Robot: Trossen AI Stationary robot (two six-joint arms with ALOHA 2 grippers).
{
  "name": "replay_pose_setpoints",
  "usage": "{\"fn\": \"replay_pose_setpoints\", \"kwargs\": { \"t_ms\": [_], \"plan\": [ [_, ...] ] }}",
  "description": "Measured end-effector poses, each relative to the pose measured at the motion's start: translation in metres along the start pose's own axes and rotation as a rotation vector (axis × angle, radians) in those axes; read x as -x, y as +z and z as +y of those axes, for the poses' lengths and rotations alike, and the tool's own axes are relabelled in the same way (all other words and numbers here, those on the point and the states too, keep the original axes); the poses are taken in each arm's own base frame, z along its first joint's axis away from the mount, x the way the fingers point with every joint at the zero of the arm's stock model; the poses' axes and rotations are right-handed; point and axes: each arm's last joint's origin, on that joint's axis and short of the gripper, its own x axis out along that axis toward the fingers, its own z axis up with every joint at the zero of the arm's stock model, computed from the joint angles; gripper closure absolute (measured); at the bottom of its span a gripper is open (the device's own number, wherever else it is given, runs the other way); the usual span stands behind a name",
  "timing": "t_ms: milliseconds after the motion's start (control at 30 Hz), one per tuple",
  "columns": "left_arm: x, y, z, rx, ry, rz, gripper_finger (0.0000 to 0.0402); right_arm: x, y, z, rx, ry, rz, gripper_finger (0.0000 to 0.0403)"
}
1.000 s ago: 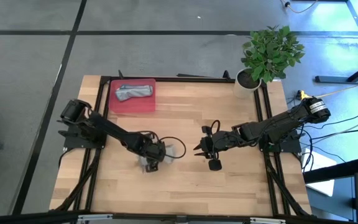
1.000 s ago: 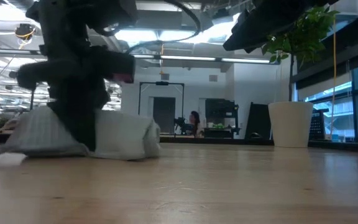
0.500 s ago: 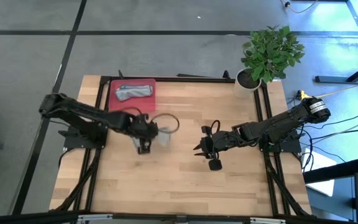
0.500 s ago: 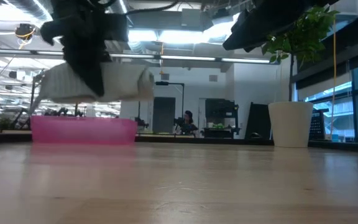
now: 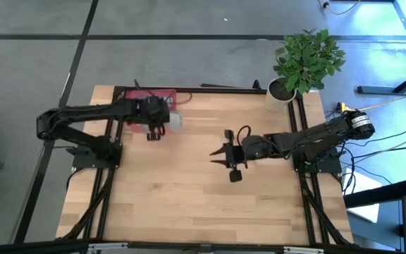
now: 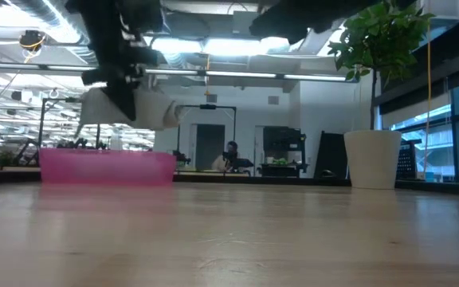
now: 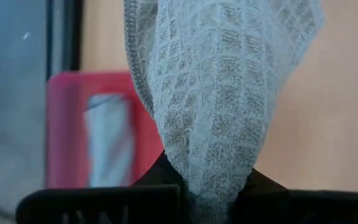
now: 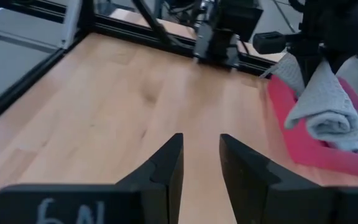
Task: Roll microfiber towels into tight, uniform cylinder then place into a basket
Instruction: Put the gray towel into the pink bin
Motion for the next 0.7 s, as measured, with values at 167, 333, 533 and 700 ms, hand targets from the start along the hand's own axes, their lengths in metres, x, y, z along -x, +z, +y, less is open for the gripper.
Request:
{"fn": "replay_pose_setpoints", "kwargs": {
  "t_ms": [167,333,533,700],
  "plan": [
    [-0.009,-0.014,0.035,0.059,0.080,0.062,0.0375,-0.001,-0.002,-0.013,-0.014,-0.037,0.009,0.0297],
    [-0.017,-0.030,0.059,0.150,0.093,0.140,0.0375,-0.002,-0.002,-0.022,0.052,-0.069,-0.007,0.0297],
    [-0.041,-0.036,0.069,0.119,0.047,0.232,0.0375,-0.002,-0.001,-0.031,0.066,-0.098,-0.019,0.0297],
    [-0.064,-0.036,0.068,0.095,-0.082,0.262,0.0375,-0.003,-0.002,-0.034,0.063,-0.107,-0.013,0.0297]
  ]
}}
